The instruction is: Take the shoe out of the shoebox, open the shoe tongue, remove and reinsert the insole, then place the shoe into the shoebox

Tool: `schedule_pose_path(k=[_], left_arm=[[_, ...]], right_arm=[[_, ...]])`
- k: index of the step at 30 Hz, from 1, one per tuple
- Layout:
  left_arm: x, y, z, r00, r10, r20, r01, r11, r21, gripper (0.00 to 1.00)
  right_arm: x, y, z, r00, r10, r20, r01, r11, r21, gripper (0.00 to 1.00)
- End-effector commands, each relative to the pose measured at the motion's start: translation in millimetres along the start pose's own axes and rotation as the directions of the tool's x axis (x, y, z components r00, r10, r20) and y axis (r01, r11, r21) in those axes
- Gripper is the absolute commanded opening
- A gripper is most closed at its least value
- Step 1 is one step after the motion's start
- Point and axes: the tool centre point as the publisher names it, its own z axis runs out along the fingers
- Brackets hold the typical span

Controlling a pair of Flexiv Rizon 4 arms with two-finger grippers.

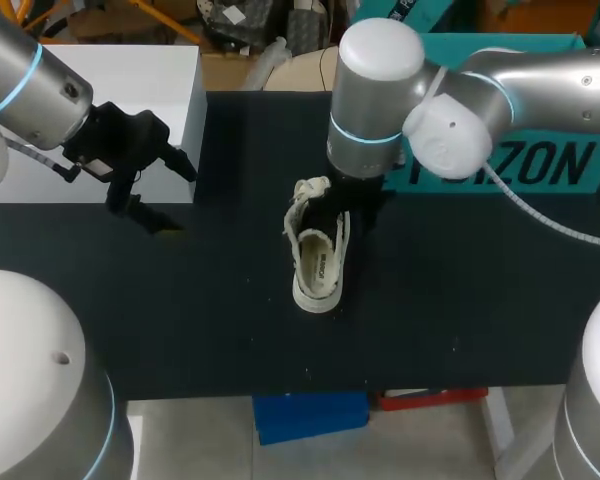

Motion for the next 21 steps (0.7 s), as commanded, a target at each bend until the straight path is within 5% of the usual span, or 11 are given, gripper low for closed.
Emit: schedule_pose_path(k=[1, 7, 8, 9, 10, 16, 21], left_arm=[[0.1, -0.4, 0.3, 1.0, -0.001, -0.002, 0.001, 1.0, -0.005, 1.0], [0.1, -0.4, 0.3, 1.0, -0.001, -0.002, 0.001, 1.0, -0.005, 1.0], [0.1, -0.4, 0.3, 1.0, -0.001, -0.002, 0.001, 1.0, -0.005, 1.0], [0.1, -0.4, 0.3, 1.0, -0.001, -0.002, 0.001, 1.0, -0.005, 1.0], [0.1, -0.4, 0.3, 1.0, -0.001, -0.002, 0.001, 1.0, -0.005, 1.0], [0.1, -0.4, 0.3, 1.0, -0.001, -0.002, 0.001, 1.0, -0.005, 1.0], [0.1, -0.4, 0.3, 1.0, -0.001, -0.002, 0.001, 1.0, -0.005, 1.0]], right_arm=[[3.6, 3.7, 21.8, 1.0, 0.002, -0.002, -0.002, 1.0, 0.01, 0.48], [4.1, 2.0, 31.4, 1.0, 0.015, -0.002, -0.014, 1.0, 0.02, 0.4], [4.0, 1.7, 31.6, 1.0, 0.016, 0.001, -0.016, 1.0, 0.019, 0.3], [3.8, 1.1, 31.4, 1.0, 0.016, 0.007, -0.016, 1.0, 0.017, 0.07], [3.4, 0.2, 30.5, 1.0, 0.016, 0.009, -0.016, 1.0, 0.017, 0.0], [-1.3, -7.9, 5.5, 1.0, 0.001, 0.023, -0.002, 0.999, 0.054, 0.0], [-11.2, -12.1, -45.0, 0.997, -0.076, -0.007, 0.076, 0.996, 0.041, 0.0]])
